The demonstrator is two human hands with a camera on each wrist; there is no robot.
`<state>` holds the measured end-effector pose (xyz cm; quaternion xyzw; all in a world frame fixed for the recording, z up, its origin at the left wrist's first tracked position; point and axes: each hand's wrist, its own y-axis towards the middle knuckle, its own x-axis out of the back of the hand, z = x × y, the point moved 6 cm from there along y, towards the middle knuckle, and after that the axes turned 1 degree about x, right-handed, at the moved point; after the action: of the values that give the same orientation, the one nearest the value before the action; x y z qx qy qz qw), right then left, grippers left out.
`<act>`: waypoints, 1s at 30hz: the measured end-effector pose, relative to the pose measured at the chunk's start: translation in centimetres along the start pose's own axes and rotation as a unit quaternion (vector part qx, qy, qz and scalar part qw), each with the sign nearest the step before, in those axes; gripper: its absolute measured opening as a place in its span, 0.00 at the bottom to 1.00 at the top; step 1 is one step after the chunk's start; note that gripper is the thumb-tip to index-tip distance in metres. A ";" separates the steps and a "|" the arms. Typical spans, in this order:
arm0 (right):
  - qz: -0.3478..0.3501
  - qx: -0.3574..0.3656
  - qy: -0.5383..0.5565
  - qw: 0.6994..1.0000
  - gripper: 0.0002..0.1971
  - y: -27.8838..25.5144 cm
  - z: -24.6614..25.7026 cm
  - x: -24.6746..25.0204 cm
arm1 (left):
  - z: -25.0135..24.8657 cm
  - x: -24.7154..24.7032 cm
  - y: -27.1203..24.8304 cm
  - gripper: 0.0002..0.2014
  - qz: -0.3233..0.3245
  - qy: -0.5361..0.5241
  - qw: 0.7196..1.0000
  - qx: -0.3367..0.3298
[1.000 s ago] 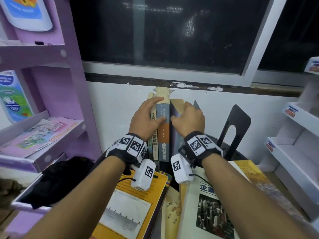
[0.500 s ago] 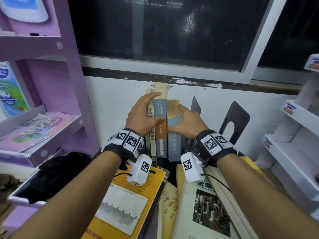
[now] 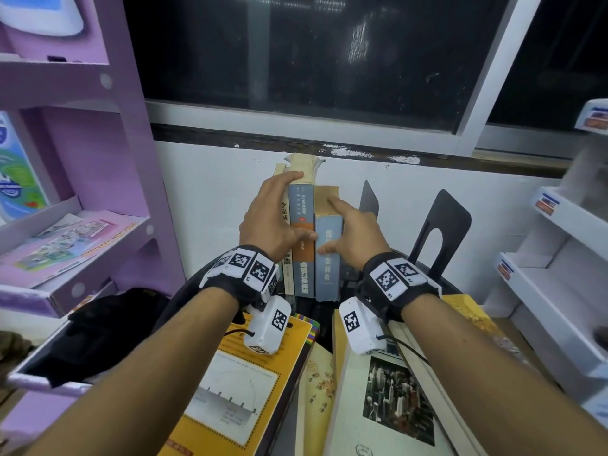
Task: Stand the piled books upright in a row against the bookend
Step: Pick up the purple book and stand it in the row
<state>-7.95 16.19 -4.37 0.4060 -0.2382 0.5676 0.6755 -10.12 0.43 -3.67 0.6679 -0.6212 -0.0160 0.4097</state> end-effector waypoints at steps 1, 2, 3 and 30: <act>-0.006 0.000 0.002 1.000 0.50 0.1 -0.1 0.0 | 0.0 -0.1 0.0 0.49 -0.005 0.005 1.000 0.002; -0.011 0.001 0.006 1.000 0.50 0.1 -0.1 0.1 | 0.0 -0.1 0.0 0.48 -0.010 0.010 1.000 0.005; -0.016 -0.001 0.010 1.000 0.50 0.1 -0.2 0.1 | 0.0 -0.1 0.0 0.48 -0.014 0.014 1.000 0.007; 0.050 -0.050 0.077 0.995 0.54 0.6 -1.6 0.9 | 0.2 -0.2 -0.1 0.47 -0.024 0.021 0.999 0.017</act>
<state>-8.52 18.05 -4.39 0.3145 -0.2334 0.6179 0.6818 -10.22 0.49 -3.94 0.6895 -0.5966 -0.0016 0.4106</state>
